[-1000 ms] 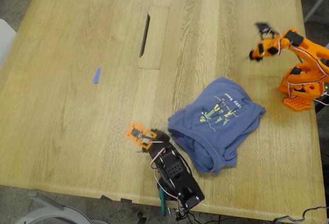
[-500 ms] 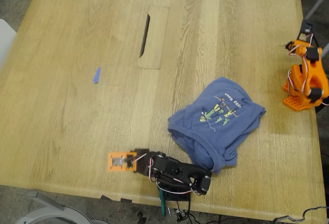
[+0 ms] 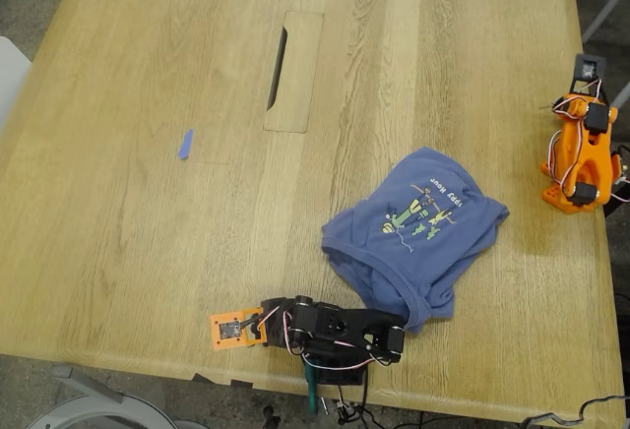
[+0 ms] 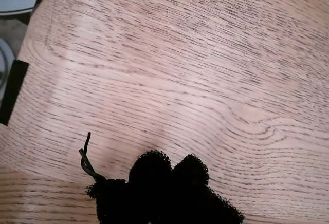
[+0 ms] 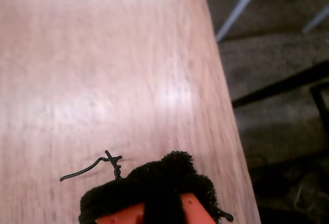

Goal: Fold a T-shirt

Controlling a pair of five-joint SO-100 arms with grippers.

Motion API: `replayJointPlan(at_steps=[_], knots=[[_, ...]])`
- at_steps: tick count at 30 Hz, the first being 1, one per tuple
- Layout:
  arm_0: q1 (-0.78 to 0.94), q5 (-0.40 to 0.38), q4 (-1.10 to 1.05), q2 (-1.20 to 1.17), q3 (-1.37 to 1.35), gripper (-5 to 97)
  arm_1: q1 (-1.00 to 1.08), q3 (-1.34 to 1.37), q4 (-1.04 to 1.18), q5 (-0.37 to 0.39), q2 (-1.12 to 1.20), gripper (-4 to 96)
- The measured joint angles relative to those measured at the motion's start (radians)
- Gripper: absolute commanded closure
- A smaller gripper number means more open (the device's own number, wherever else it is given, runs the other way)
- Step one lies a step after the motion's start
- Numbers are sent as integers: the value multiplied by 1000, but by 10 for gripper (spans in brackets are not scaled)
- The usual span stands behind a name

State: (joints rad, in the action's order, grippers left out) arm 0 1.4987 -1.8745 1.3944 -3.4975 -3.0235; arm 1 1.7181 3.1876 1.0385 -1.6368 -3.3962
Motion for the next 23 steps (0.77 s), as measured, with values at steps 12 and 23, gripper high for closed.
replayJointPlan(at_steps=[12, 23], knots=[[51, 38, -32, 0, -55, 918, 130, 12, 8, 60, -3, 913], [-51, 11, -32, 0, -55, 918, 57, 12, 52, 103, -3, 913]])
